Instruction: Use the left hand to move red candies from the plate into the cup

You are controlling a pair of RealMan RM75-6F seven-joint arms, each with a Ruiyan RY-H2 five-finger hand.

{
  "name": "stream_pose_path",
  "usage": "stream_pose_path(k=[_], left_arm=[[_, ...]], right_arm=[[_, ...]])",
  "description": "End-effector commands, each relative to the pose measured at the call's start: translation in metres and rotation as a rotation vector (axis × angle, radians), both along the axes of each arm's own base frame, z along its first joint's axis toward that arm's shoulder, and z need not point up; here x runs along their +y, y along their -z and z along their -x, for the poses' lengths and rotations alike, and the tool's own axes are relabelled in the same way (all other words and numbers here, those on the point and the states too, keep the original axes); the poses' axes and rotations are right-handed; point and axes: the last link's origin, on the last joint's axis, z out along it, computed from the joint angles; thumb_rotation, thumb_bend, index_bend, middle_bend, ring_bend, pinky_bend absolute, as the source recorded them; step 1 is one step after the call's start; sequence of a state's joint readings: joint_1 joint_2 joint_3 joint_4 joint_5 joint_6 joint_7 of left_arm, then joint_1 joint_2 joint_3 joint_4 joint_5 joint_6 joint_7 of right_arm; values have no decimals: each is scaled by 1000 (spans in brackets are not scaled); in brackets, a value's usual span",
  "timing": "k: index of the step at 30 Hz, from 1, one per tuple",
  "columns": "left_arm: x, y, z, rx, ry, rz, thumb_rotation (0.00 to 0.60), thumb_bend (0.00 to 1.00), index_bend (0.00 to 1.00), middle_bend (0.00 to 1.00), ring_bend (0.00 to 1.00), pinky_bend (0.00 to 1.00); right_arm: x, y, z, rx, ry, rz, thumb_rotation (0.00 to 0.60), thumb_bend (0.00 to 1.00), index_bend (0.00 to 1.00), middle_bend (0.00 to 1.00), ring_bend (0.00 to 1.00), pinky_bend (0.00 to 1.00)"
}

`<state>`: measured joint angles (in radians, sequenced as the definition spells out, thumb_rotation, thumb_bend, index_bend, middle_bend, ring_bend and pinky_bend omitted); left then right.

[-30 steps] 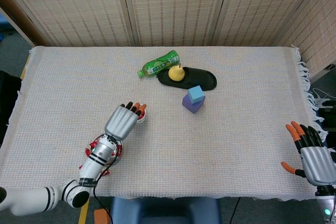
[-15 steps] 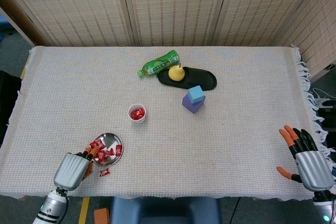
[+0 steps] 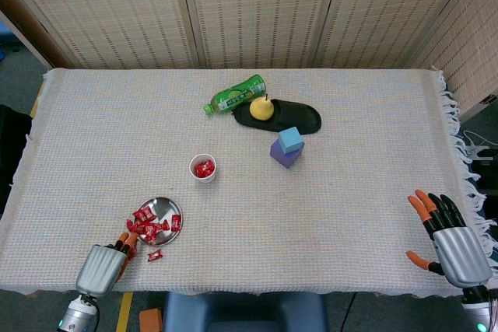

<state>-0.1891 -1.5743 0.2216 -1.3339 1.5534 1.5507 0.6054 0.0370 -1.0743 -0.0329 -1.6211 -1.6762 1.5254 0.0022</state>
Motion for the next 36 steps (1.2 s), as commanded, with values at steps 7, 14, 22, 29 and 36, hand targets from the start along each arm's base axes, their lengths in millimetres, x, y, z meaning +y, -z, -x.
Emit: stream_pose_path(k=[7, 14, 22, 29, 36], left_arm=[[-6, 22, 9, 12, -25, -21, 600, 390, 221, 233, 767, 997], [-5, 24, 14, 34, -38, -42, 600, 385, 258, 262, 767, 999], [-6, 27, 20, 56, -52, -43, 600, 383, 338, 339, 768, 1000], [-7, 30, 20, 74, -53, -24, 600, 383, 371, 376, 768, 1000], [-6, 30, 21, 89, -35, -48, 600, 384, 502, 554, 768, 1000]], right_arm=[[1, 0, 0, 0, 0, -3, 600, 0, 0, 0, 0, 0], [2, 0, 0, -3, -4, -8, 600, 0, 0, 0, 0, 0], [1, 1, -1, -1, -4, -11, 600, 0, 0, 0, 0, 0], [1, 2, -1, 2, -2, -17, 600, 0, 0, 0, 0, 0], [1, 2, -1, 2, -1, -12, 600, 0, 0, 0, 0, 0]])
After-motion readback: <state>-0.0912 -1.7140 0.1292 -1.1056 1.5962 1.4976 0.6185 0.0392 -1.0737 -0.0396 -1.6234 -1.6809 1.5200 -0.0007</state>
